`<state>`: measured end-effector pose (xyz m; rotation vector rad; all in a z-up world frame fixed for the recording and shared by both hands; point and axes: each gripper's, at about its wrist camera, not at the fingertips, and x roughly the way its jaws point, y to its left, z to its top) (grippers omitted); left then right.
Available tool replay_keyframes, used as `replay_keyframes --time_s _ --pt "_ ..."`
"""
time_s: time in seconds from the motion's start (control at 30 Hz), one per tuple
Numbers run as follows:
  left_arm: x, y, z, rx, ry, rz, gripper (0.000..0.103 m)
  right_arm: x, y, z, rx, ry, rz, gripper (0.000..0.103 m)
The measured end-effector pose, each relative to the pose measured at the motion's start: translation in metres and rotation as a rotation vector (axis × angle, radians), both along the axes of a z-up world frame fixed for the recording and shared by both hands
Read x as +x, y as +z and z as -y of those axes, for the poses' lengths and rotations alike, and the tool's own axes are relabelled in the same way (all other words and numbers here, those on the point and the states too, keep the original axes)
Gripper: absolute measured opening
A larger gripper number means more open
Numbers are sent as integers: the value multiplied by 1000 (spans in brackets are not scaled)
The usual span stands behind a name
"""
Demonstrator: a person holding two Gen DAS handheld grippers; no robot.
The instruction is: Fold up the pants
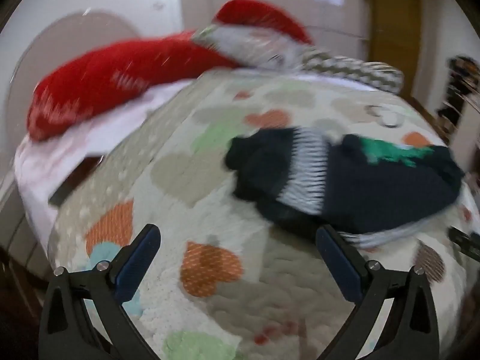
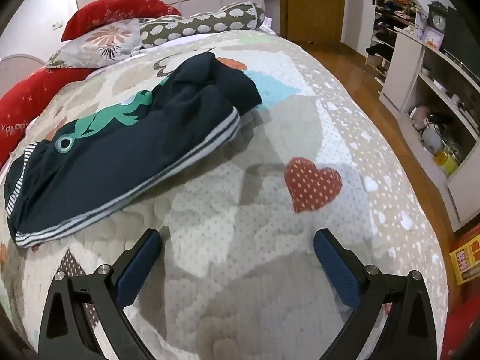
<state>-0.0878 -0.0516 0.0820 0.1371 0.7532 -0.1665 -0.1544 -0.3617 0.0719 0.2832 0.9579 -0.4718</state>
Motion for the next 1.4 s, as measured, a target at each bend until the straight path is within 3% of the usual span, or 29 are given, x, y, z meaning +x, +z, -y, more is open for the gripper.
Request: replay_keyframes --time_s 0.1,0.3,0.37,0.43,0.6,0.67,0.73,0.83,0.93,1.03,1.07,1.1,1.13,1.17,1.2,1.27,1.4 --pt "-13 4 10 -26 -48 -11 103 -4 -1 -6 -21 2 -2 103" --pt "-10 -11 10 -97 -43 -144 102 -9 0 -8 -25 6 24 103" --pt "-5 -11 9 -109 -56 -185 96 -10 0 -7 -22 8 30 103" --pt "-8 -13 12 -128 -83 -202 83 -11 0 -6 -18 10 37 103" --pt "23 -8 -6 -219 -44 -228 83 -12 0 -3 5 16 44 103" --pt "43 -11 -13 -258 -36 -257 84 -6 4 -1 19 49 -4 103" --pt "66 -17 -16 -270 -28 -281 85 -2 14 5 73 83 -3 102" --pt "99 -35 -15 -321 -29 -339 85 9 29 28 237 85 88 101" --pt "126 -49 -1 -356 -45 -389 85 33 22 48 352 53 109 99" --pt "141 -51 16 -346 -35 -375 91 61 15 59 350 11 133 96" --pt "146 -50 23 -321 -20 -378 86 67 15 60 352 2 148 91" --pt "149 -50 26 -301 -7 -380 74 74 15 61 356 -4 161 80" --pt "150 -46 29 -257 14 -371 37 82 15 63 356 -10 169 70" --pt "151 -44 30 -240 8 -377 32 89 13 64 352 -21 162 42" --pt "150 -41 27 -253 2 -379 27 92 11 66 360 -36 150 29" --pt "142 -31 18 -283 -1 -376 21 86 14 70 431 -40 187 18" --pt "122 -14 -1 -324 14 -361 21 62 35 59 410 -2 237 17"
